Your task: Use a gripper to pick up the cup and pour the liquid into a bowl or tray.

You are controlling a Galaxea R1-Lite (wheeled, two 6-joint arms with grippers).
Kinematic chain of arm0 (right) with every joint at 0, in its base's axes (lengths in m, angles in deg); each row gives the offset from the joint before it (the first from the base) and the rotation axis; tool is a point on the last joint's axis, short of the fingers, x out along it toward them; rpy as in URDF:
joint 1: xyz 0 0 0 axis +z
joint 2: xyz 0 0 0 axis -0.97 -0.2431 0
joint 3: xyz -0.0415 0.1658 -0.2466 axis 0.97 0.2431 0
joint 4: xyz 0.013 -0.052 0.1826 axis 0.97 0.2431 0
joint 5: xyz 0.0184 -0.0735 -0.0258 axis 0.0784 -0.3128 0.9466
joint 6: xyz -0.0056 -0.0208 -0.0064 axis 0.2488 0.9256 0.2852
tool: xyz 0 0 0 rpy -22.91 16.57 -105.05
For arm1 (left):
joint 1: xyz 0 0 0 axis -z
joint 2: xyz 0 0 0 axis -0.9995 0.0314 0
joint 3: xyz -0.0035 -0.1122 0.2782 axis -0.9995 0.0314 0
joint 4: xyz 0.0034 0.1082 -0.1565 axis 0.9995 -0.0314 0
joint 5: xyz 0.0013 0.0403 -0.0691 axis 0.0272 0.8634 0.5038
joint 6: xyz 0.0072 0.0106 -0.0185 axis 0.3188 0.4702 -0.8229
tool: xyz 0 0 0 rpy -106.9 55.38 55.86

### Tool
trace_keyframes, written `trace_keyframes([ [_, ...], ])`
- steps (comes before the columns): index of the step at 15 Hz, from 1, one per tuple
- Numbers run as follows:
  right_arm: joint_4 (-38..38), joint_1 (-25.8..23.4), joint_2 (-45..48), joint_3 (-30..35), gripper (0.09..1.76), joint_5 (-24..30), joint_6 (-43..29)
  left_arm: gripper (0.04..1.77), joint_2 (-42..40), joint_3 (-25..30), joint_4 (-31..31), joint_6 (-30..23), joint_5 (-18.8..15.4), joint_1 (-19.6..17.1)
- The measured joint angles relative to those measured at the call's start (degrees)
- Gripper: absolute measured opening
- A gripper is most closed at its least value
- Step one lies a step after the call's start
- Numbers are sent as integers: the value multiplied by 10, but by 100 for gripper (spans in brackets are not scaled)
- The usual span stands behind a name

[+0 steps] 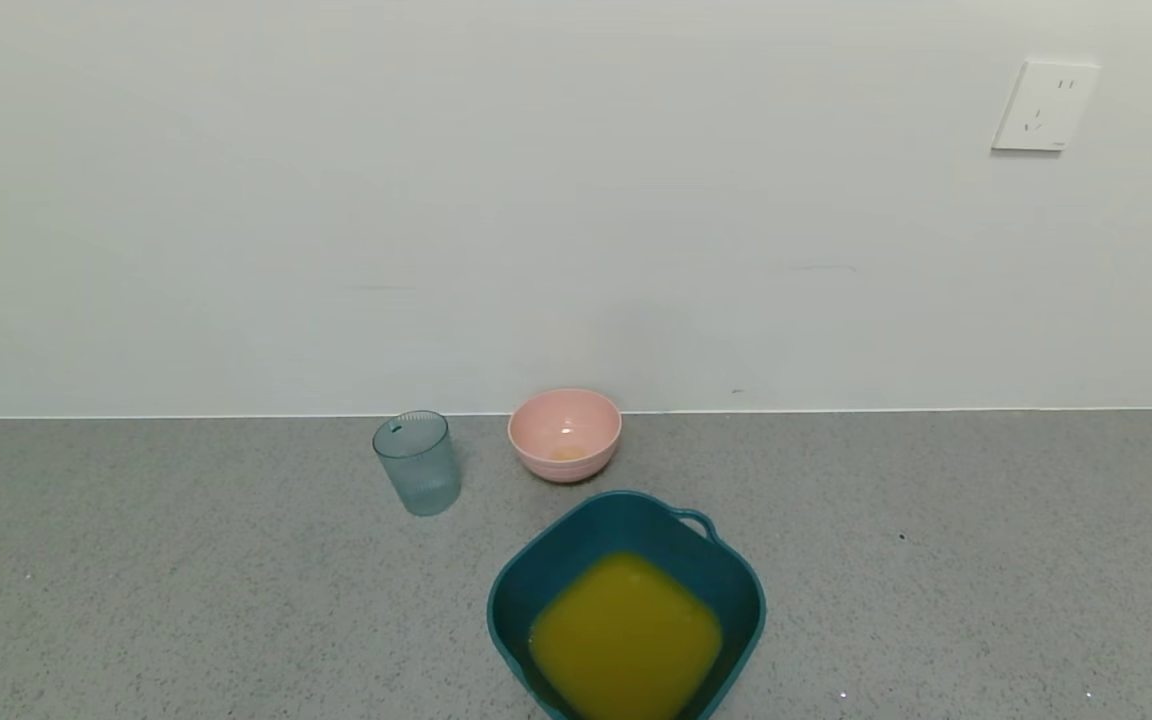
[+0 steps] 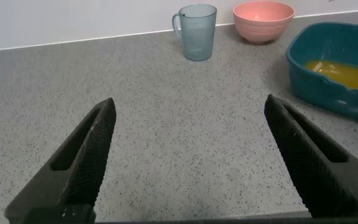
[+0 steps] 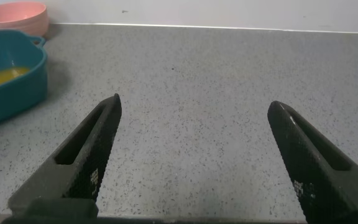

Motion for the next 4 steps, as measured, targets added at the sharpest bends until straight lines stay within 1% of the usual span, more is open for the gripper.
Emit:
trace_keyframes([
  [4, 0, 0, 0, 0, 171, 0, 0, 172, 0, 0, 0, 0, 0, 0],
])
